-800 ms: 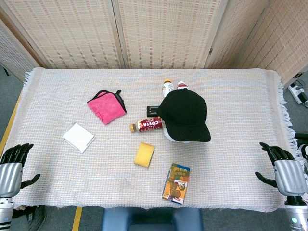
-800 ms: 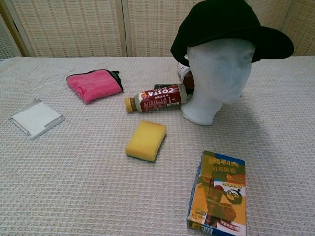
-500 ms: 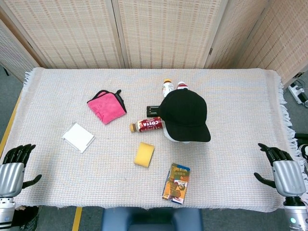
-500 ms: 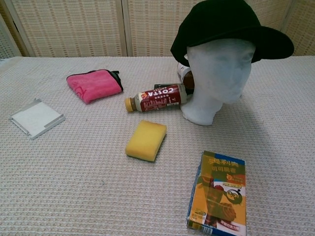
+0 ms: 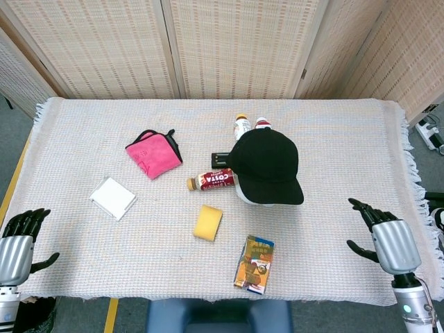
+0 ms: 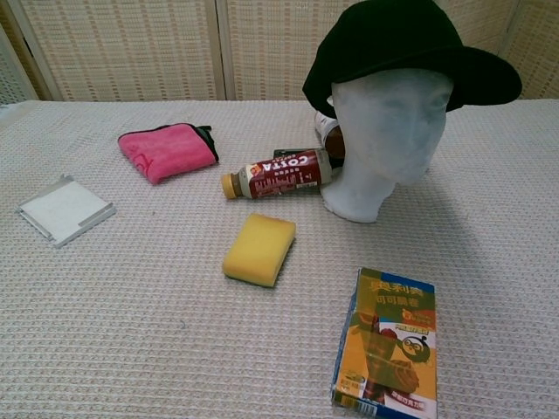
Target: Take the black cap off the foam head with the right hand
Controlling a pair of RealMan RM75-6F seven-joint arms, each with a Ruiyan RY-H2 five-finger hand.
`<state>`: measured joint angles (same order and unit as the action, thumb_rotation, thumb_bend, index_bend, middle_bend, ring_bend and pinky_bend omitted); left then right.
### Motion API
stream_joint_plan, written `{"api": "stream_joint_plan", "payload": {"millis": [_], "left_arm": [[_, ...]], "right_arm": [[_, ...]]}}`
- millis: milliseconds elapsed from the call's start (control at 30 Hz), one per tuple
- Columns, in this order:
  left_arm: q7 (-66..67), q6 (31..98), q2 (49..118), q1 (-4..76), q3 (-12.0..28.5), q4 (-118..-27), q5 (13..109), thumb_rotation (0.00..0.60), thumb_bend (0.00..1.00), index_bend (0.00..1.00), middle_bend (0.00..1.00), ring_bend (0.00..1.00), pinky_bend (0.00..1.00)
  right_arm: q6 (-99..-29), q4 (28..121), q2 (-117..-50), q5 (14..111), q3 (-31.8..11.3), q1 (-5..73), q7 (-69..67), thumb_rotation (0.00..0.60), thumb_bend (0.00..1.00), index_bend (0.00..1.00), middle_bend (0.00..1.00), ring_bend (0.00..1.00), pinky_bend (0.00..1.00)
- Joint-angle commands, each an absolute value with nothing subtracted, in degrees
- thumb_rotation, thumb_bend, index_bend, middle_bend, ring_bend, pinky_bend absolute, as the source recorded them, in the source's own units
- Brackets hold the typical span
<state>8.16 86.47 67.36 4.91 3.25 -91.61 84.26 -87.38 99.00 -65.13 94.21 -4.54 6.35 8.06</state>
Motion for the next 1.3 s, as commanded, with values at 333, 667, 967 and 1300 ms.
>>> {"api": "stream_joint_plan", "payload": {"millis": [333,667,967,1300], "left_arm": [[6.8,87.6,66.7,4.0,2.6,-92.1,85.4,0.600,0.17,0.18,0.18,0.14,0.16],[6.0,88.1,66.0,3.3,2.3,-92.0,85.3,0.600,0.17,0.18,0.18,0.14,0.16],[5.5,88.0,65.4,2.9,2.4,-92.3,84.9,0.600,0.17,0.18,0.18,0.14,0.16],[5.3,87.9,65.2,2.9,2.5,-92.4,84.7,0.600,0.17,0.18,0.18,0.14,0.16]], "right_arm": [[-79.1,105.5,-68.3,92.2,-11.3,16.4,13.8,0.600,0.00,0.24,0.36,0.75,0.81],[-75.1,101.9,-77.5,86.8,-14.9,23.1,16.4,0.600,0.08,0.33,0.40,0.79,0.87],[-75.9,95.5,-83.3,86.3,-15.3,25.8,14.1,0.600,0.21,0.43,0.47,0.83,0.93],[-80.7,90.5,-86.7,88.7,-16.4,27.0,8.9,0.600,0.38,0.61,0.60,0.89,1.00]]}}
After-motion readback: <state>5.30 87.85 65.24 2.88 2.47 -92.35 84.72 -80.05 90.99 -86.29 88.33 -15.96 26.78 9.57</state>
